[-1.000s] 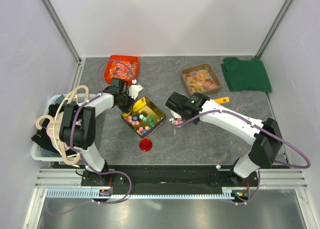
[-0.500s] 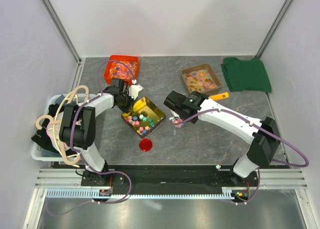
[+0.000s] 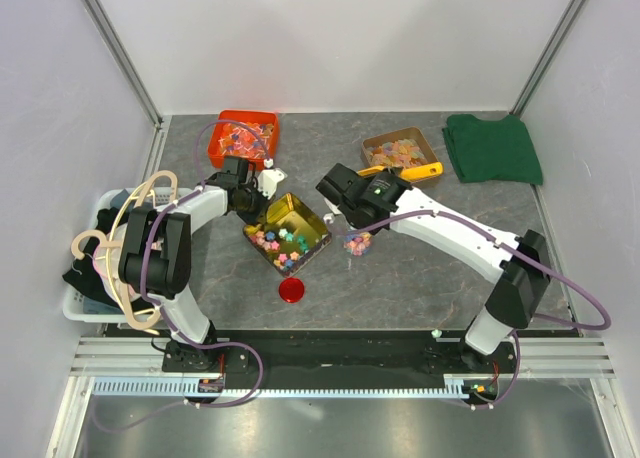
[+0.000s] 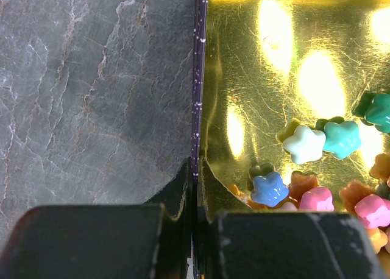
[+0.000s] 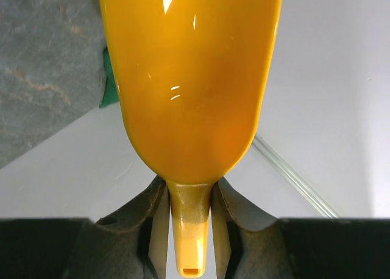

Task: Pack the candies
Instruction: Place the fake candies in the packing bottle, then place the storage box at the center of the board.

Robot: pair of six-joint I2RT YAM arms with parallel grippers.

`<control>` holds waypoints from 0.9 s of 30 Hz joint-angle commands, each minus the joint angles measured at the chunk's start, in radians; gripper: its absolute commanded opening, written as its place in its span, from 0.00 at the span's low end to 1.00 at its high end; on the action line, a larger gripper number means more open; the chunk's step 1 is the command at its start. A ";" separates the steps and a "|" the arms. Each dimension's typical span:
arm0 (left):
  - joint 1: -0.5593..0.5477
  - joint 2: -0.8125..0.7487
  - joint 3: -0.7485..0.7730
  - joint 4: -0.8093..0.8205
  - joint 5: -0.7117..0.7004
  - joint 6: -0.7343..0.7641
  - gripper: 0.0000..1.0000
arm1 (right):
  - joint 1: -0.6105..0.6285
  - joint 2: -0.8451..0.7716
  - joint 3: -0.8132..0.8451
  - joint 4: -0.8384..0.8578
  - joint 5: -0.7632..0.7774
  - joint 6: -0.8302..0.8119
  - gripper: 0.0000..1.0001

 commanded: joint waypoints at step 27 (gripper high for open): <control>0.184 -0.043 0.370 -0.204 0.717 -0.186 0.71 | -0.038 0.047 0.032 0.389 -0.454 0.308 0.00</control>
